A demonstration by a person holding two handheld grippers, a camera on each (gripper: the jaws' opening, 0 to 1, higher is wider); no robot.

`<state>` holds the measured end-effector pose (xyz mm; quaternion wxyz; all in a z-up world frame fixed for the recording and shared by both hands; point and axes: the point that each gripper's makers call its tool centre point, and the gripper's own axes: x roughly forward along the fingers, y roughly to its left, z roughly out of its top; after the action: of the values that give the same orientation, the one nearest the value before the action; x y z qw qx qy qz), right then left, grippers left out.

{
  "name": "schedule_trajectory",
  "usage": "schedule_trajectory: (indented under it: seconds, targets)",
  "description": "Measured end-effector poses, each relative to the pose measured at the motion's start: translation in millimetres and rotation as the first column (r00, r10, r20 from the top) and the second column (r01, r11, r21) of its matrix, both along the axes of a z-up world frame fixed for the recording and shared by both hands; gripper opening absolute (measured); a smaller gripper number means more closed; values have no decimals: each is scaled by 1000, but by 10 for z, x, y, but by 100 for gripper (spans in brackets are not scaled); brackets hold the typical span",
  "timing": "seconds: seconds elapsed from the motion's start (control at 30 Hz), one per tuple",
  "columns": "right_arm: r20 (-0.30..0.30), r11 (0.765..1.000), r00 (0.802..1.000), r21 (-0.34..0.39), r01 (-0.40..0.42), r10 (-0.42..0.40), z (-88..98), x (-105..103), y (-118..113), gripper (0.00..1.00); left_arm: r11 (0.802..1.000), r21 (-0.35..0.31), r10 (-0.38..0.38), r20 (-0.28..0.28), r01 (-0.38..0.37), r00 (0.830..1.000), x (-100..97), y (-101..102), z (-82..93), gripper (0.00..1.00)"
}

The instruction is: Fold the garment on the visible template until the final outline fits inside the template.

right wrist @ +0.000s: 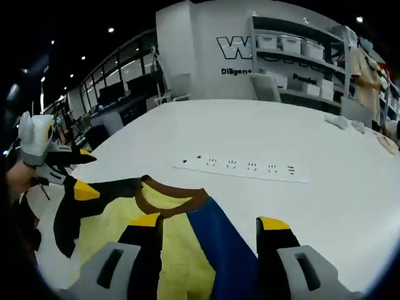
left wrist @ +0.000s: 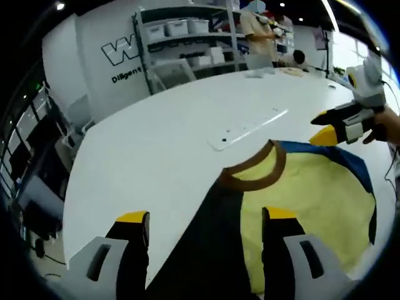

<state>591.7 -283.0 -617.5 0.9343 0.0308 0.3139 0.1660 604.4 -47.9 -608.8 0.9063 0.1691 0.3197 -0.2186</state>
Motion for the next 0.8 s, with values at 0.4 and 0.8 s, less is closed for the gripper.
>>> schedule_trajectory:
  seconds: [0.4, 0.8]
  targets:
    - [-1, 1000, 1000, -18, -22, 22, 165, -488, -110, 78, 998, -35, -43, 57, 45, 997, -387, -1, 225, 96]
    - [-67, 994, 992, -32, -107, 104, 28, -968, 8, 88, 995, -66, -71, 11, 72, 997, -900, -72, 63, 99]
